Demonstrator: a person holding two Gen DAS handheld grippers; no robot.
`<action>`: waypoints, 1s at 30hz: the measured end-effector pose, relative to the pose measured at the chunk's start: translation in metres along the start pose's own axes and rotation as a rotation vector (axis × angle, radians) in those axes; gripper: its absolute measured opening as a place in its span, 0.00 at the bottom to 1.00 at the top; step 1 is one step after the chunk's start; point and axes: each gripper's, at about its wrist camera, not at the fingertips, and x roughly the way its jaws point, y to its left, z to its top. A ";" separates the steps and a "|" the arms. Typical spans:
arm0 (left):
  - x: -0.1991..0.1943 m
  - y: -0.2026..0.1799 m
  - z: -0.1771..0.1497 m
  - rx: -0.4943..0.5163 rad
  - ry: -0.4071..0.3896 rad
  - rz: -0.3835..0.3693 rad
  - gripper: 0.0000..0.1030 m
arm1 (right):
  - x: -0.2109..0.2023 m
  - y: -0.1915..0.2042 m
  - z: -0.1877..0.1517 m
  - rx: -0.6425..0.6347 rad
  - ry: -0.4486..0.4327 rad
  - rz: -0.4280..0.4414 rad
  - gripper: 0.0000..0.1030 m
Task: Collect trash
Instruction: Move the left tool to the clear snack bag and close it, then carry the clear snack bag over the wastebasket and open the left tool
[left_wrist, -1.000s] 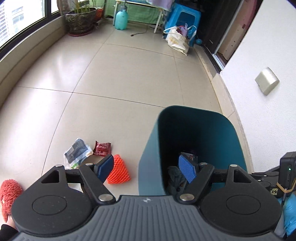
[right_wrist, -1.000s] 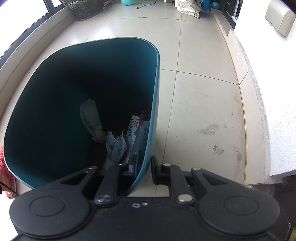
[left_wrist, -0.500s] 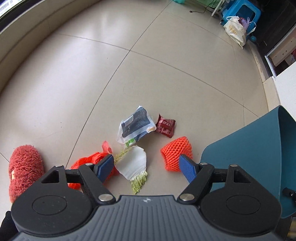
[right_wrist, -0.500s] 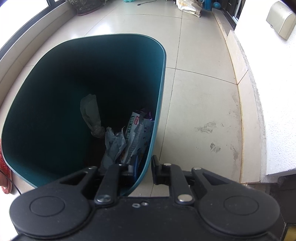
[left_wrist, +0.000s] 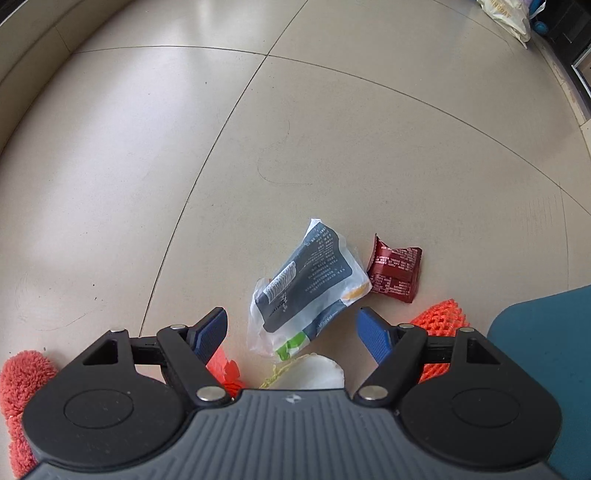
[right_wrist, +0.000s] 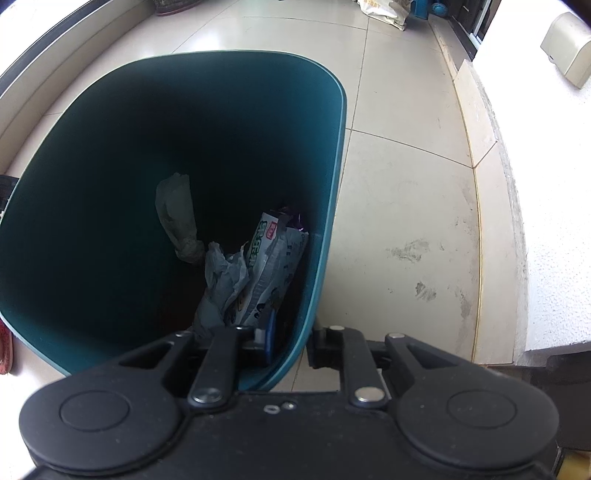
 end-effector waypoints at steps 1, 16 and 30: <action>0.009 0.001 0.004 -0.009 0.011 -0.002 0.75 | 0.000 0.000 0.000 -0.002 0.002 0.002 0.16; 0.008 0.006 0.001 -0.044 -0.017 0.022 0.06 | 0.001 -0.004 -0.001 0.017 -0.002 0.023 0.16; -0.140 -0.016 -0.029 -0.078 -0.100 -0.079 0.06 | 0.001 -0.009 -0.002 0.059 -0.022 0.018 0.12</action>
